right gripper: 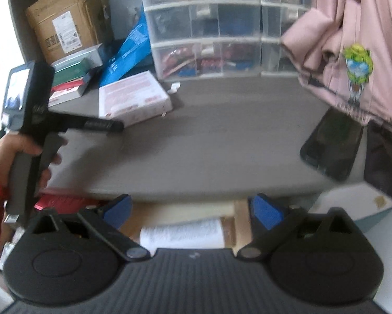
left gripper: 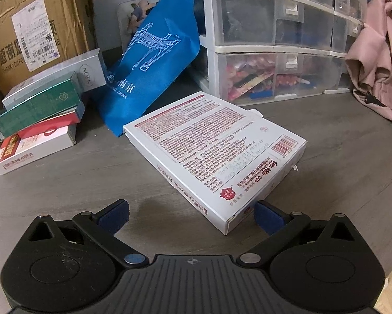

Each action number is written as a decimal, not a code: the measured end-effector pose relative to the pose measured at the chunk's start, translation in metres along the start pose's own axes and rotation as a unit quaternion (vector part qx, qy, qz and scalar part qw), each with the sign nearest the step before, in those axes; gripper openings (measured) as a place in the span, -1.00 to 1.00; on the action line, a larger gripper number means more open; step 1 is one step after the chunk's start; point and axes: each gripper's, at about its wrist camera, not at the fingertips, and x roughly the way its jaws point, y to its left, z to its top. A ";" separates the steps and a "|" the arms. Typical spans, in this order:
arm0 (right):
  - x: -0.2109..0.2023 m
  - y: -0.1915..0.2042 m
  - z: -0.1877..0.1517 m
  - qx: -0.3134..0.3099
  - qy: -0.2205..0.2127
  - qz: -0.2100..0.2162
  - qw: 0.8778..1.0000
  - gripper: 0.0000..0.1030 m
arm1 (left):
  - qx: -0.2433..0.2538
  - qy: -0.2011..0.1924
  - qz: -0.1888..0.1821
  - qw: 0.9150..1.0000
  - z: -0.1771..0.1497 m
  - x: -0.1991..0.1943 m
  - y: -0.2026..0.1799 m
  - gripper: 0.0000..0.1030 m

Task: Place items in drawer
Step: 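Move the left gripper toward the white-and-red medicine box on the desktop, then move the right gripper to the medicine box edge beside the left gripper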

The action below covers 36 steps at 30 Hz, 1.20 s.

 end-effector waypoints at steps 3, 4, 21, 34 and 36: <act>0.006 -0.001 0.011 -0.004 -0.004 0.002 1.000 0.94 | -0.001 0.001 -0.001 1.000 0.000 0.000 0.000 0.98; 0.009 -0.001 0.014 -0.007 -0.006 -0.001 1.000 0.94 | -0.001 0.001 -0.001 1.000 0.000 0.000 0.001 0.98; 0.041 0.003 0.051 -0.033 -0.015 -0.016 0.999 0.94 | -0.004 0.006 -0.001 1.000 0.001 0.000 0.001 0.98; 0.082 0.002 0.091 -0.038 -0.008 0.018 0.999 0.94 | -0.002 0.010 0.001 1.000 0.002 0.004 0.003 0.98; 0.089 -0.001 0.097 -0.029 -0.007 0.029 0.999 0.94 | -0.001 0.011 0.002 1.000 0.002 0.004 0.002 0.98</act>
